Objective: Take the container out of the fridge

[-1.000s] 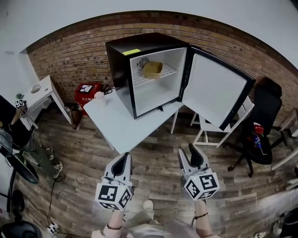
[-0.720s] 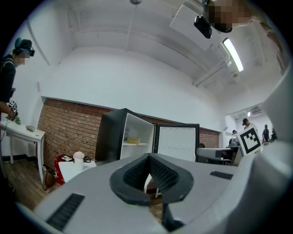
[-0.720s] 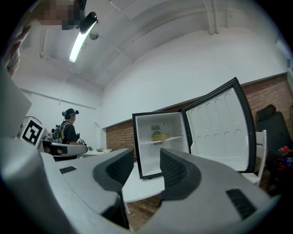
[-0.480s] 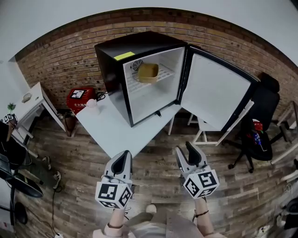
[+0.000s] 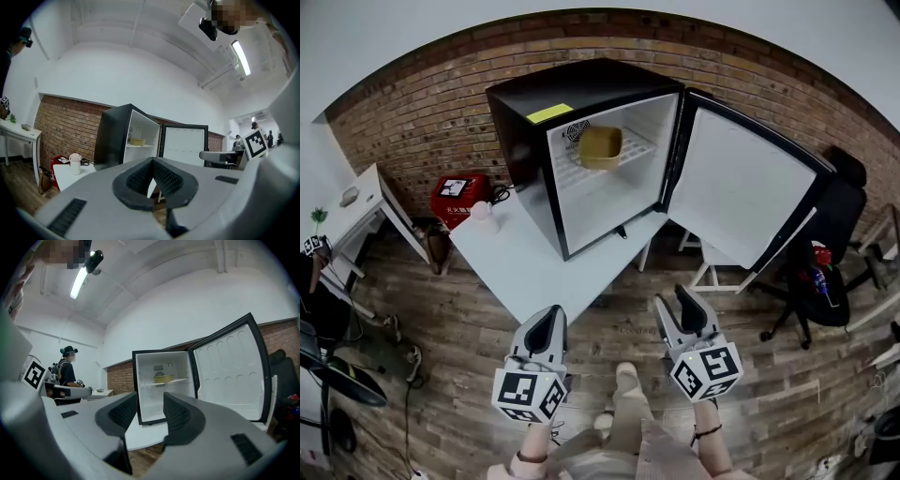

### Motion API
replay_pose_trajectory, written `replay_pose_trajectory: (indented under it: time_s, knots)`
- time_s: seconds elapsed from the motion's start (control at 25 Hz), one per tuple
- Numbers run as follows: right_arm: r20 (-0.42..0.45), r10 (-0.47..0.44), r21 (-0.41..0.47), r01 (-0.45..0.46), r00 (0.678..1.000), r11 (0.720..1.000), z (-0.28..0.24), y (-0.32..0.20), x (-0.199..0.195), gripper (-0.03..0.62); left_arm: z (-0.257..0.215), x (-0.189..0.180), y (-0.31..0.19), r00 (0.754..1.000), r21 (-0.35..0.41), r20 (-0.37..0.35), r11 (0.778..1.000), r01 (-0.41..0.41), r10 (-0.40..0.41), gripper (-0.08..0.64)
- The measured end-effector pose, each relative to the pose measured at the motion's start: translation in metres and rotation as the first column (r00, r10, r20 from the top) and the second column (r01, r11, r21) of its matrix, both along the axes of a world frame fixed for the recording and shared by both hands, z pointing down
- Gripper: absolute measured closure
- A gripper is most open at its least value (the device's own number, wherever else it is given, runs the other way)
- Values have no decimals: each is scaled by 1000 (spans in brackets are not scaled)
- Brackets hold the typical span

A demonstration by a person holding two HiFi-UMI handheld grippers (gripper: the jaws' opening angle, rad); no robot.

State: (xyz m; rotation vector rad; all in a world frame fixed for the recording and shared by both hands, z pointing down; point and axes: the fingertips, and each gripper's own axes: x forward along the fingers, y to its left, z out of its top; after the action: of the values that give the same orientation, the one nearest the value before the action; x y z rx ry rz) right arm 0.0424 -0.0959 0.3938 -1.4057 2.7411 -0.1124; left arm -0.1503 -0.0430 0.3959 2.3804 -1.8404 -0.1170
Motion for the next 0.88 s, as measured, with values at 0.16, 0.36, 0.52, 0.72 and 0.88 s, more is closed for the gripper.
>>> replay_pose_trajectory:
  time_s: [0.16, 0.36, 0.52, 0.72, 0.88]
  knots:
    - [5, -15, 0, 15, 1000, 1000, 3, -25, -5, 430, 5, -4, -21, 1000, -7, -1, 1000, 17, -17, 569]
    - [1, -44, -1, 44, 999, 999, 3, -69, -16, 430, 6, -4, -61, 1000, -13, -4, 1000, 21, -22, 569]
    - [-6, -70, 2, 70, 998, 998, 1, -108, -23, 430, 1, -1, -99, 1000, -7, 2, 1000, 20, -20, 569]
    - [-18, -110, 7, 110, 994, 994, -3, -151, -29, 430, -3, 2, -140, 999, -6, 2, 999, 33, -33, 569]
    - [-18, -138, 13, 139, 990, 990, -8, -180, -33, 430, -9, 5, -166, 999, 1, 6, 999, 46, -46, 569]
